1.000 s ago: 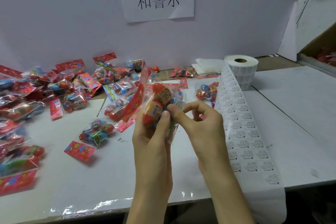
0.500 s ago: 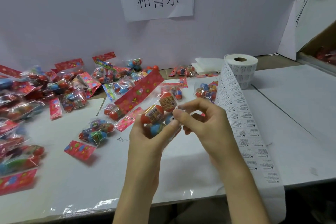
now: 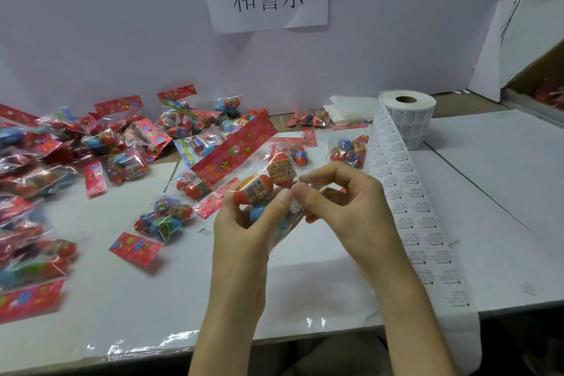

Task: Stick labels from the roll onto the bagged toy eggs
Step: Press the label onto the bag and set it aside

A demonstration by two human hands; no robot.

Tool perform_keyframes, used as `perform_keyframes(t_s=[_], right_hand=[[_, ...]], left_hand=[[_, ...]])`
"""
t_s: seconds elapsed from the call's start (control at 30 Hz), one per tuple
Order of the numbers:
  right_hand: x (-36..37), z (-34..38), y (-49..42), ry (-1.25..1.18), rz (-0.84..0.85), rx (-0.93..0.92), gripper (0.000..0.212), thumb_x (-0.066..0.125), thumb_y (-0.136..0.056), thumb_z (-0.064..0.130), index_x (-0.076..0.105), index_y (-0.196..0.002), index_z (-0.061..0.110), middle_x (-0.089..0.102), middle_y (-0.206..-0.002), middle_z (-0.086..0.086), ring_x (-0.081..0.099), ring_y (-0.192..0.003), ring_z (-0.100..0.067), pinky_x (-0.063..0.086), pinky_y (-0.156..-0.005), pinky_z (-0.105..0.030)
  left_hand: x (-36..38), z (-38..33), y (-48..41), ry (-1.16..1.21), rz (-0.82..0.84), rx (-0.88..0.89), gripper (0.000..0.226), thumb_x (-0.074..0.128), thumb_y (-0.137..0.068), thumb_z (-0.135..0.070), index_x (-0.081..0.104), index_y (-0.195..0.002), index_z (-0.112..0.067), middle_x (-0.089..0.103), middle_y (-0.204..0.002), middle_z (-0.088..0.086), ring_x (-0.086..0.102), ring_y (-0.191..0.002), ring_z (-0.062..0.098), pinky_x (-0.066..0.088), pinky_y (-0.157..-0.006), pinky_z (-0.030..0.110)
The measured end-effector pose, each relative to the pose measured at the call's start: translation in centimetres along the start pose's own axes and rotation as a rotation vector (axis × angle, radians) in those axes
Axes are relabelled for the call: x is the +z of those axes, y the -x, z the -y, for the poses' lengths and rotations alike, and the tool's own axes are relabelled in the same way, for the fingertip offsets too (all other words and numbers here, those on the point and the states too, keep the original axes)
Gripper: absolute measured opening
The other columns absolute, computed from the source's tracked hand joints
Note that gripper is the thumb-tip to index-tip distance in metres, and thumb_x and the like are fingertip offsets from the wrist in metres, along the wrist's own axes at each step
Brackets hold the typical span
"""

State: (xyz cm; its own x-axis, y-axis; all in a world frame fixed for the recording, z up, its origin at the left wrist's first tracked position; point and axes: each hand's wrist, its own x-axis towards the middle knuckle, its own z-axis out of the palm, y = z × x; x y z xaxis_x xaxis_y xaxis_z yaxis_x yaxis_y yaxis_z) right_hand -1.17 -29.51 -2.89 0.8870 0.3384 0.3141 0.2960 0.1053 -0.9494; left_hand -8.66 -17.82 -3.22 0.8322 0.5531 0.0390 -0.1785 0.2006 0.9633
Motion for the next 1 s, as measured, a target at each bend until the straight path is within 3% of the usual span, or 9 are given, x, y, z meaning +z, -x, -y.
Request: perform_keyframes(t_s=[0.07,0.17,0.3,0.47,0.63,0.73,0.83,0.93,1.0], right_hand=[[-0.05,-0.04,-0.03,0.0,0.001,-0.018,0.029,0.078,-0.074,0.04,0.074,-0.091,0.018,0.073,-0.081,0.001,0.073,-0.068,-0.014,0.057,-0.062,-0.023],[-0.06,0.0,-0.11,-0.028,0.021,-0.016,0.02,0.076,-0.08,0.034,0.073,-0.088,0.015,0.076,-0.078,-0.001,0.074,-0.068,-0.016,0.058,-0.062,-0.023],[-0.03,-0.11,-0.15,-0.031,0.038,-0.025,0.008,0.073,-0.091,0.022,0.073,-0.089,0.013,0.075,-0.076,0.0,0.073,-0.067,-0.016,0.058,-0.063,-0.024],[0.05,0.03,-0.05,0.022,0.07,-0.027,0.022,0.079,-0.075,0.04,0.069,-0.089,0.027,0.071,-0.082,0.009,0.075,-0.075,-0.016,0.058,-0.067,-0.024],[-0.68,-0.52,-0.26,-0.041,0.167,-0.011,0.021,0.079,-0.086,0.008,0.072,-0.104,0.017,0.072,-0.094,0.0,0.075,-0.086,-0.023,0.063,-0.081,-0.038],[-0.66,-0.51,-0.24,-0.088,0.148,0.026,0.023,0.078,-0.082,0.024,0.073,-0.103,0.017,0.072,-0.096,-0.004,0.075,-0.087,-0.026,0.062,-0.077,-0.037],[-0.37,-0.39,-0.24,-0.065,0.058,0.045,0.036,0.085,-0.075,0.043,0.071,-0.094,0.015,0.072,-0.087,-0.003,0.075,-0.076,-0.019,0.062,-0.07,-0.034],[-0.37,-0.46,-0.27,-0.056,-0.002,0.039,0.031,0.082,-0.078,0.032,0.069,-0.089,0.006,0.072,-0.08,-0.006,0.073,-0.068,-0.018,0.062,-0.065,-0.033],[-0.55,-0.41,-0.23,-0.057,-0.008,0.042,0.028,0.08,-0.079,0.029,0.07,-0.087,0.004,0.074,-0.079,-0.008,0.074,-0.069,-0.021,0.062,-0.064,-0.031]], left_hand=[[0.1,-0.04,-0.03,-0.017,-0.04,0.016,0.07,0.083,-0.062,-0.037,0.065,-0.127,-0.019,0.076,-0.114,0.004,0.073,-0.109,0.028,0.058,-0.099,0.042],[0.13,0.16,-0.17,-0.037,-0.081,0.027,0.068,0.081,-0.063,-0.038,0.065,-0.126,-0.018,0.074,-0.116,0.005,0.071,-0.111,0.029,0.056,-0.103,0.047],[0.31,0.32,-0.35,-0.054,-0.109,0.032,0.062,0.078,-0.064,-0.041,0.065,-0.122,-0.022,0.074,-0.116,0.003,0.072,-0.11,0.026,0.06,-0.096,0.036],[0.47,0.34,-0.17,-0.06,-0.146,0.093,0.057,0.079,-0.065,-0.04,0.067,-0.117,-0.021,0.075,-0.11,0.0,0.073,-0.106,0.022,0.061,-0.089,0.032],[0.17,0.25,-0.36,-0.025,-0.143,0.046,0.057,0.078,-0.066,-0.041,0.067,-0.118,-0.019,0.075,-0.112,0.003,0.074,-0.105,0.024,0.059,-0.095,0.04],[0.32,0.14,-0.29,-0.052,-0.121,0.034,0.057,0.078,-0.069,-0.041,0.066,-0.121,-0.02,0.075,-0.113,0.002,0.073,-0.107,0.023,0.06,-0.094,0.037],[0.37,0.18,-0.26,-0.102,-0.065,0.028,0.05,0.081,-0.074,-0.036,0.067,-0.12,-0.023,0.076,-0.11,-0.002,0.074,-0.104,0.02,0.062,-0.087,0.03],[0.06,0.21,-0.25,-0.144,0.023,0.041,0.058,0.085,-0.063,-0.033,0.067,-0.118,-0.026,0.077,-0.102,-0.007,0.075,-0.097,0.012,0.06,-0.074,0.019],[-0.22,0.25,-0.38,-0.184,0.056,0.039,0.068,0.087,-0.056,-0.032,0.065,-0.121,-0.028,0.076,-0.105,-0.005,0.075,-0.097,0.014,0.062,-0.078,0.022]])
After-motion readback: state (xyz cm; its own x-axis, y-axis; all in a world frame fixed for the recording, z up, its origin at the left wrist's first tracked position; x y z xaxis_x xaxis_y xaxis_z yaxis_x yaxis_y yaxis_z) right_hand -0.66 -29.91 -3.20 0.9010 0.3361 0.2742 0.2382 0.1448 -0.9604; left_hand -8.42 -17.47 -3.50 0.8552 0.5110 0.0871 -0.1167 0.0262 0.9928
